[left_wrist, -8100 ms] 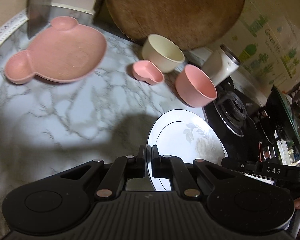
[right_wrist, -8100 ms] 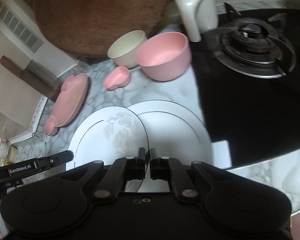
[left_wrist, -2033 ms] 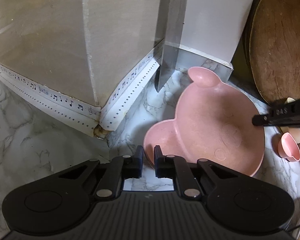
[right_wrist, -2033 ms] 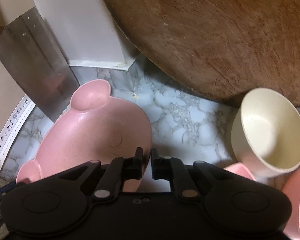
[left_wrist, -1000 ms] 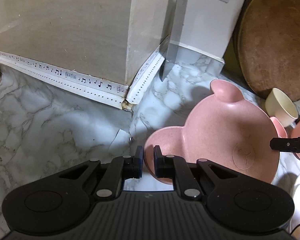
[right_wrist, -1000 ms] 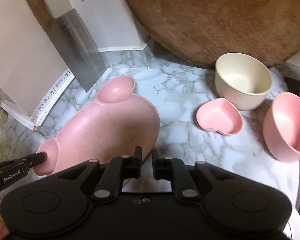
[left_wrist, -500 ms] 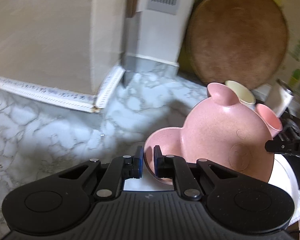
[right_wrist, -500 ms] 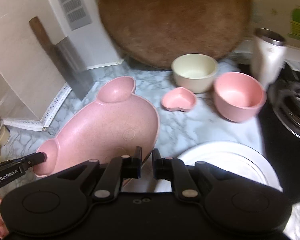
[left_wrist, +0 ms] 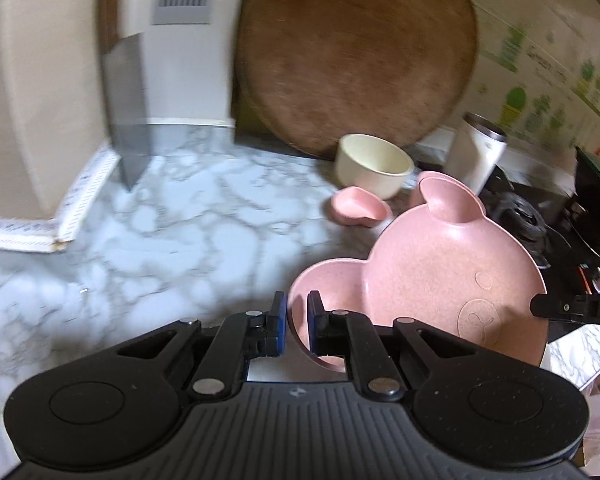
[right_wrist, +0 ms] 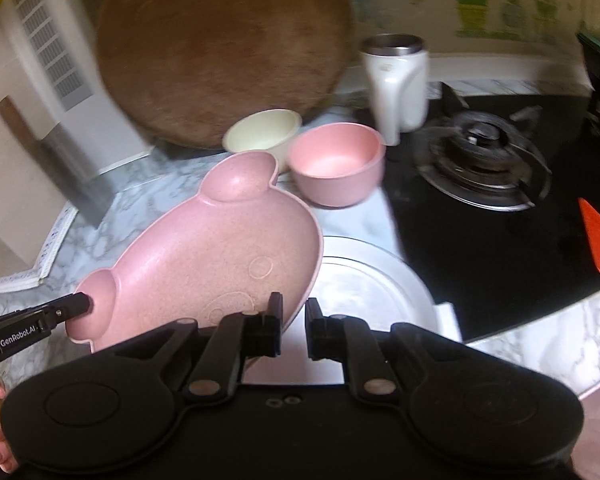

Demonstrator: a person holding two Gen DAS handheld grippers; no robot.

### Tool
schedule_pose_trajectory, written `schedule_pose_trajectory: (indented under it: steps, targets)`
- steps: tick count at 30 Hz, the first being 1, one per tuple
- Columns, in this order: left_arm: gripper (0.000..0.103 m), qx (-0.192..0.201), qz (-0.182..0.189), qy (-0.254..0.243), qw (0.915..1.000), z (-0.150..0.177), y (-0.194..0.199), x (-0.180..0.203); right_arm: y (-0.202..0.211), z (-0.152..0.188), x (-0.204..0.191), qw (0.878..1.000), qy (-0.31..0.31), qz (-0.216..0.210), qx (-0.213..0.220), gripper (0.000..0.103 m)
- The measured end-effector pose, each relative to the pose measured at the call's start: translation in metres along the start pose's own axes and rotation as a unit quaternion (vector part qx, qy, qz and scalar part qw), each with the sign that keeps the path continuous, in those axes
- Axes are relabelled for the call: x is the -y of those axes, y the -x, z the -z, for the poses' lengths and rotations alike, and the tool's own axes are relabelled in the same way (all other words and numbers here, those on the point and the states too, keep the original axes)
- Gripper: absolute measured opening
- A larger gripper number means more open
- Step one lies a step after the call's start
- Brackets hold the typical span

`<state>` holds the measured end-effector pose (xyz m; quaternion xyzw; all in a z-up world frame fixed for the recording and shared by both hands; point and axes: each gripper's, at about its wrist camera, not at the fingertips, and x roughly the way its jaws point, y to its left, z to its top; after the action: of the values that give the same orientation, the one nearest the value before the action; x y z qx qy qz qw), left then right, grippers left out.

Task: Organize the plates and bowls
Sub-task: 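Carry the pink bear plate over the stacked white plates and lower it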

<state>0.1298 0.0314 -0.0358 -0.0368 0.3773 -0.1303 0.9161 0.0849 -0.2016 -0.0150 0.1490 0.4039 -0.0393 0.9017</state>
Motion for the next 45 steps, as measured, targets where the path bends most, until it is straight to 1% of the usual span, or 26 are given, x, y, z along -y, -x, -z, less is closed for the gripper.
schedule_pose_trajectory:
  steps: [7, 11, 15, 17, 21, 26, 36, 41, 45]
  targets:
    - [0.01, -0.006, 0.009, -0.026, 0.9996, -0.007, -0.022, 0.038, 0.004, 0.004, 0.035, 1.0, -0.027, 0.013, 0.007, 0.012]
    - [0.01, -0.01, 0.012, -0.034, 0.9993, -0.008, -0.035, 0.05, 0.001, 0.009, 0.048, 0.999, -0.041, 0.014, 0.002, 0.013]
    - [0.01, -0.023, 0.018, -0.04, 0.9988, -0.008, -0.051, 0.06, -0.001, 0.016, 0.056, 0.999, -0.046, 0.026, 0.004, 0.013]
    - [0.01, -0.027, 0.017, -0.047, 0.9984, -0.008, -0.058, 0.064, -0.002, 0.019, 0.06, 0.998, -0.052, 0.025, 0.0, 0.013]
    - [0.01, -0.034, 0.022, -0.044, 0.9982, -0.01, -0.069, 0.065, -0.004, 0.023, 0.063, 0.998, -0.056, 0.024, -0.005, 0.014]
    - [0.01, -0.031, 0.018, -0.054, 0.9979, -0.015, -0.075, 0.069, -0.008, 0.026, 0.063, 0.998, -0.063, 0.02, -0.012, 0.014]
    - [0.01, -0.041, 0.014, -0.06, 0.9973, -0.029, -0.093, 0.072, -0.019, 0.026, 0.067, 0.995, -0.092, 0.011, -0.033, 0.015]
    - [0.01, -0.048, 0.015, -0.071, 0.9963, -0.034, -0.101, 0.073, -0.018, 0.026, 0.067, 0.995, -0.098, 0.005, -0.033, 0.016]
    - [0.011, -0.051, 0.012, -0.077, 0.9956, -0.034, -0.104, 0.072, -0.019, 0.025, 0.065, 0.995, -0.091, 0.002, -0.034, 0.017]
